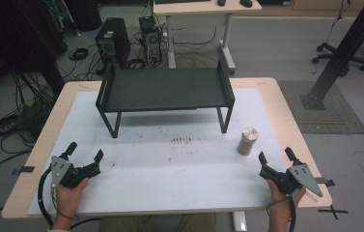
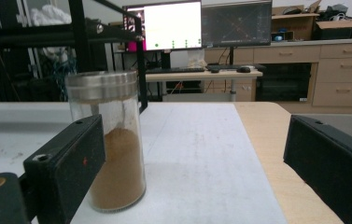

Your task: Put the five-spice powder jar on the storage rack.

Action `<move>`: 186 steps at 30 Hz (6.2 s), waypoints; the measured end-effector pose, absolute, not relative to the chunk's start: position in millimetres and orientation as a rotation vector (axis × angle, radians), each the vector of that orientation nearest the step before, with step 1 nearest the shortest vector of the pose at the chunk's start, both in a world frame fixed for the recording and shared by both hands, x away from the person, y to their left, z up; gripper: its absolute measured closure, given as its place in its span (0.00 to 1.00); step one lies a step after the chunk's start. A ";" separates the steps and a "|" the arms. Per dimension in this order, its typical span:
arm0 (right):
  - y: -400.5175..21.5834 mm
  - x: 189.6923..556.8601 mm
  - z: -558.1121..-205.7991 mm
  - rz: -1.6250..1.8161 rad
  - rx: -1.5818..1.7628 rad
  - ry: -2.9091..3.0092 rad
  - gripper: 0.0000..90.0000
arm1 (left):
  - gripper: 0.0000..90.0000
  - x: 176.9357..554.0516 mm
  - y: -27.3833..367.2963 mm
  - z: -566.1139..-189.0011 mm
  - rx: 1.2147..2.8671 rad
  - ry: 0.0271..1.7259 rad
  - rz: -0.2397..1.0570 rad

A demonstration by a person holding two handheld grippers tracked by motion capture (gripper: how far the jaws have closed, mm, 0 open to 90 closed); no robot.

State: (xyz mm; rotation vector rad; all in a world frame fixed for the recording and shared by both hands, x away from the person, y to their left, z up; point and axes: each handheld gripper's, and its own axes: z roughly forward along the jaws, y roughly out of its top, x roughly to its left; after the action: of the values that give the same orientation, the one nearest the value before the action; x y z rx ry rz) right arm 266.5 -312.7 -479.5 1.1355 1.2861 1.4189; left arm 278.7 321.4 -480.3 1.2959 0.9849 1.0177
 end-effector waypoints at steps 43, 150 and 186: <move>-253.6 314.3 -468.4 1.456 1.035 1.397 0.07 | 0.01 278.8 321.4 -480.3 1.295 0.986 1.017; -248.1 331.2 -479.8 1.426 1.047 1.416 0.04 | 0.00 278.8 321.4 -480.4 1.293 0.990 1.017; -248.0 331.1 -479.8 1.426 1.047 1.418 0.04 | 0.00 278.8 321.5 -480.4 1.293 0.990 1.017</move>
State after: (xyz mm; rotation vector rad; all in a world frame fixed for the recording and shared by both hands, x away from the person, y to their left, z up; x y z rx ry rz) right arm 331.1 -248.0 -479.8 1.0466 1.4178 1.4261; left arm 278.8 321.5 -480.4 1.2934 0.9902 1.0167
